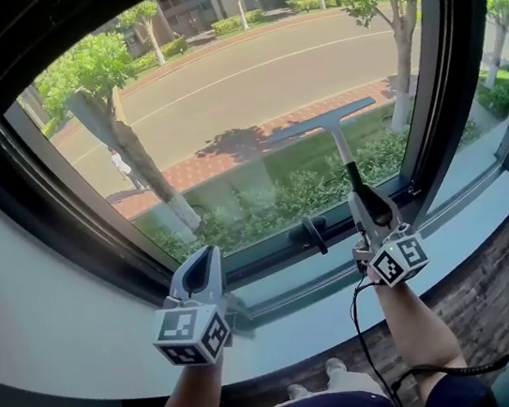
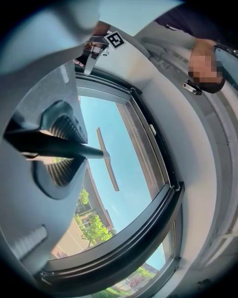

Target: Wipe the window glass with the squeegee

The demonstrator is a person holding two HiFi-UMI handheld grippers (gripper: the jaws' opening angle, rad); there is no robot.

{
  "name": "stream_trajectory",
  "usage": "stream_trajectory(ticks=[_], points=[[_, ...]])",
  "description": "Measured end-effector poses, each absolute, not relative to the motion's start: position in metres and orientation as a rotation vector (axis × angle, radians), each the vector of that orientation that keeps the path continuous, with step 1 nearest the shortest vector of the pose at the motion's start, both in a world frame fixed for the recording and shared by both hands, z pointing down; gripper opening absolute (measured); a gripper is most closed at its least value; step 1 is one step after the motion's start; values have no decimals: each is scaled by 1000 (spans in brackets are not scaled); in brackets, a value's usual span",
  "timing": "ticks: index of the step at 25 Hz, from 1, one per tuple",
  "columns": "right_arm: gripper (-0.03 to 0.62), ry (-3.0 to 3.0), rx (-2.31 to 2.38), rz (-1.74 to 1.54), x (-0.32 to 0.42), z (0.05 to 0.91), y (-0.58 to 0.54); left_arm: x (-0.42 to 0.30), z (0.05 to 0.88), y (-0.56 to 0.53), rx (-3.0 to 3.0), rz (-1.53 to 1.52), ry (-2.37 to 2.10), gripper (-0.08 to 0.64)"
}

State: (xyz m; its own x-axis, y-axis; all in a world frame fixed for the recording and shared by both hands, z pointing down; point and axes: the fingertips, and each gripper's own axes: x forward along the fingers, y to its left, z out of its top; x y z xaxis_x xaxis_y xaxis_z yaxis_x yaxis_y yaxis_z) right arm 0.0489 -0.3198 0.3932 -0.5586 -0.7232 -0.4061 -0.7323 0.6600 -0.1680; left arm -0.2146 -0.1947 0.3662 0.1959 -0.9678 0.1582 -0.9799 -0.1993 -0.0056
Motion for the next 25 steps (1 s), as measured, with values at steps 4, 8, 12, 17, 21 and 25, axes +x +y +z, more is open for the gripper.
stream_trajectory(ticks=[4,8,12,17,21,25], points=[[103,2440,-1149,13,49,405,-319,-215,372,-195,2346,209,-1917,5],[103,2454,-1158,6,50,418,-320,-214,380,-200,2361,188,-1914,5],[103,2472,-1175,-5,54,434,-318,-205,381,-202,2366,216,-1892,5],[103,2489,-1188,-31,58,454,-316,-199,386,-206,2377,218,-1884,5],[103,2498,-1196,-40,59,463,-316,-195,390,-208,2377,232,-1873,5],[103,2501,-1206,-51,61,472,-314,-193,397,-210,2362,253,-1862,5]])
